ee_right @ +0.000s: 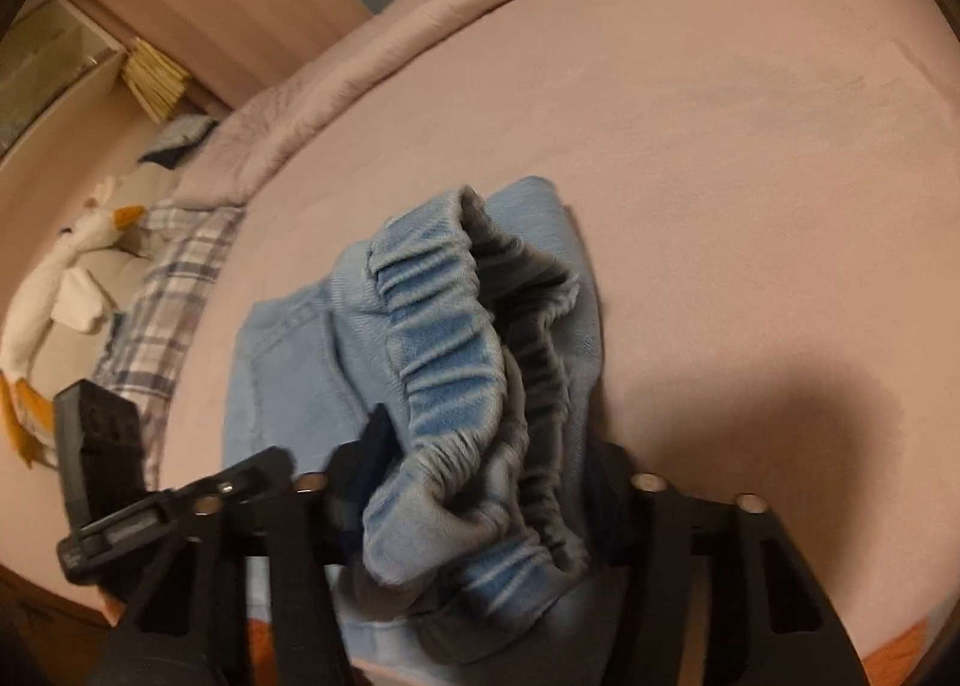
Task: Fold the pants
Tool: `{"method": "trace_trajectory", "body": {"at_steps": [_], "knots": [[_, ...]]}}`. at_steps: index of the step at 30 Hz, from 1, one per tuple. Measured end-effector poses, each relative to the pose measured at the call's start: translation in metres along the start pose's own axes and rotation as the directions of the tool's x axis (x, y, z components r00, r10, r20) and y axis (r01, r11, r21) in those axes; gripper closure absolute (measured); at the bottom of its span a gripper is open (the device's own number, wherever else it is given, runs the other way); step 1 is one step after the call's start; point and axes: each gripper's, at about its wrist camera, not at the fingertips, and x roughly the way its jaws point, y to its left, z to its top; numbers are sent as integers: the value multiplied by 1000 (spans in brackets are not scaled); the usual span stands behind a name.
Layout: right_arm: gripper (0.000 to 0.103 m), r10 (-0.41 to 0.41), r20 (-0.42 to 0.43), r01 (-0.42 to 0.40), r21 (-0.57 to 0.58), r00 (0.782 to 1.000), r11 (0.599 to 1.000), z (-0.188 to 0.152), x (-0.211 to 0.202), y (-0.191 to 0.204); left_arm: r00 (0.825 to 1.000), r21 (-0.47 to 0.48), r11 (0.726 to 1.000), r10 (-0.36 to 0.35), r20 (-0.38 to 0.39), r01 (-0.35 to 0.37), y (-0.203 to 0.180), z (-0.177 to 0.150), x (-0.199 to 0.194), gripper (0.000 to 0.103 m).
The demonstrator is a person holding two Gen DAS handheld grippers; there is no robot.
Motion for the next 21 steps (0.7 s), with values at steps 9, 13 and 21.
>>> {"method": "trace_trajectory", "body": {"at_steps": [9, 13, 21], "knots": [[56, -88, 88, 96, -90, 992, 991, -15, -25, 45, 997, 31, 999, 36, 65, -38, -18, -11, -37, 80], [56, -95, 128, 112, -134, 987, 985, -17, -35, 64, 993, 34, 998, 52, 109, -56, -18, -10, -60, 80], [55, -38, 169, 70, -187, 985, 980, 5, -30, 95, 971, 73, 991, 95, 219, -114, -18, 10, -93, 78]]}}
